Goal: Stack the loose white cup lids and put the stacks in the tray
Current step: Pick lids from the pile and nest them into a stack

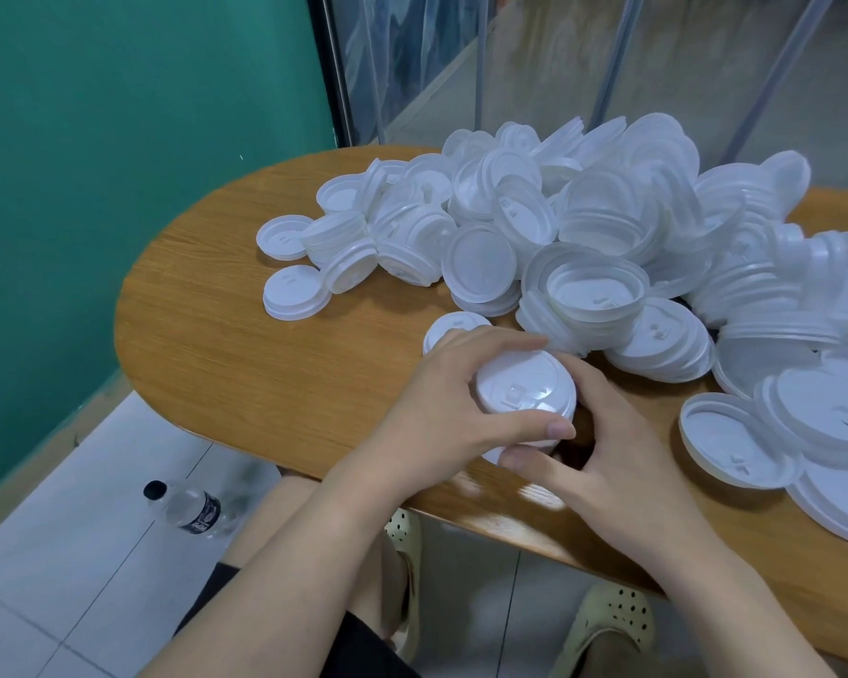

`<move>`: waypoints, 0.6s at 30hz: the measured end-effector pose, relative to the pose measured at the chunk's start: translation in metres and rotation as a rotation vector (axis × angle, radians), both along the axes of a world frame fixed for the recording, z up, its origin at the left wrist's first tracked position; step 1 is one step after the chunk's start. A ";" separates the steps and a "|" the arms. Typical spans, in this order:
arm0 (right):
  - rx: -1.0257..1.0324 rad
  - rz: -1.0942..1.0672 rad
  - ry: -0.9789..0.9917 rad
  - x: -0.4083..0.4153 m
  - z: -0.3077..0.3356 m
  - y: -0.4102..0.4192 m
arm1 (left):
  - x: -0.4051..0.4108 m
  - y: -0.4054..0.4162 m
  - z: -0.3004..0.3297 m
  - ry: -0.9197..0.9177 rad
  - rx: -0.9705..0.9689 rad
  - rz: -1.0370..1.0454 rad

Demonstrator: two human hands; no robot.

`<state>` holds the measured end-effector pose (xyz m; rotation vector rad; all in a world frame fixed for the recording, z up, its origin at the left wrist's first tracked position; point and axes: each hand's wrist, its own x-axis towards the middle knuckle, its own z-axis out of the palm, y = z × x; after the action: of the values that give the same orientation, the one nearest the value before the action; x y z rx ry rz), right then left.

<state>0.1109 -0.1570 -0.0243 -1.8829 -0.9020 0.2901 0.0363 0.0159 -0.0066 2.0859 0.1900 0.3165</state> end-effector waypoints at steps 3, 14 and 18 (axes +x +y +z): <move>-0.008 -0.003 -0.006 0.001 -0.002 0.000 | 0.000 0.005 -0.001 0.029 -0.064 -0.026; -0.115 -0.018 -0.051 0.004 -0.005 -0.004 | 0.009 0.053 -0.012 0.184 0.233 0.259; -0.120 -0.018 -0.048 0.003 -0.005 -0.004 | 0.016 0.046 -0.011 0.194 0.264 0.238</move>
<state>0.1138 -0.1612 -0.0291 -2.0154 -0.9175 0.2949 0.0527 0.0618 -0.0171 2.3603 0.5401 0.2937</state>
